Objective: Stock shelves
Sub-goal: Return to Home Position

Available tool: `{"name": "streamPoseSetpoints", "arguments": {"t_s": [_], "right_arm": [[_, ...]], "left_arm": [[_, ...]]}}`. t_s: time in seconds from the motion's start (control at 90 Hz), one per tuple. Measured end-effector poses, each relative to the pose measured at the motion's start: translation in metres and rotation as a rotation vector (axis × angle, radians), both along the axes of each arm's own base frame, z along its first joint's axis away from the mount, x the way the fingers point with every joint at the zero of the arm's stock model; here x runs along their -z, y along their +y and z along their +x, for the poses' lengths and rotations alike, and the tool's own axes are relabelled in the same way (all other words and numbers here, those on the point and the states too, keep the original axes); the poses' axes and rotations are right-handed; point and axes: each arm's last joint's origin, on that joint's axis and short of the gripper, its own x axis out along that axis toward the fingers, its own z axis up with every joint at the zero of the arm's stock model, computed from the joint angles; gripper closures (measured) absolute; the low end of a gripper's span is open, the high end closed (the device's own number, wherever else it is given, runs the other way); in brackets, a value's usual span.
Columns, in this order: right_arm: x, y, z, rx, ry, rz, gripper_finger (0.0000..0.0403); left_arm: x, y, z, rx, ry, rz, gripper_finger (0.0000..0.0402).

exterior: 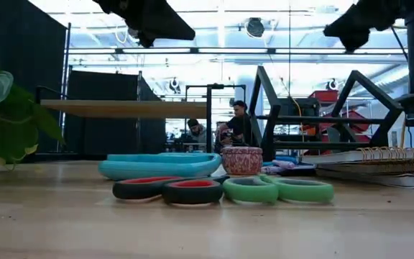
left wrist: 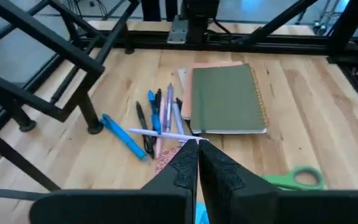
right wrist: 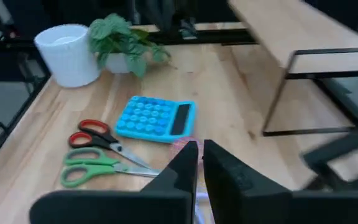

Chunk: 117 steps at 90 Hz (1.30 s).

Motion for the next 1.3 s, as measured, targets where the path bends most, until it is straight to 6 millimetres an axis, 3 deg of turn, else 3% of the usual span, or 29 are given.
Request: {"name": "streamPoseSetpoints", "arguments": {"t_s": [0.211,0.378,0.578,0.722,1.044,1.3], "right_arm": [[0.023,-0.004,-0.037,-0.013,-0.108,0.076,0.0400],[0.040,-0.005,-0.050,-0.042,-0.223,0.147,0.0402],[0.046,-0.007,-0.051,0.037,-0.265,0.266,0.0399],[0.066,-0.005,-0.043,-0.003,-0.239,0.172,0.0399],[0.102,-0.003,-0.030,-0.039,-0.434,0.065,0.0399],[0.104,-0.004,-0.031,-0.043,-0.409,0.016,0.0399]], "left_arm": [[-0.007,0.004,-0.015,-0.002,-0.025,0.003,0.0401],[-0.007,0.006,-0.026,-0.015,-0.029,0.022,0.0401],[-0.007,0.005,-0.026,-0.038,-0.035,-0.019,0.0401],[-0.003,0.003,-0.026,-0.036,-0.004,-0.038,0.0401],[0.016,0.003,-0.030,-0.005,-0.016,-0.088,0.0401],[0.031,0.005,-0.043,0.014,-0.123,-0.113,0.0401]]}}
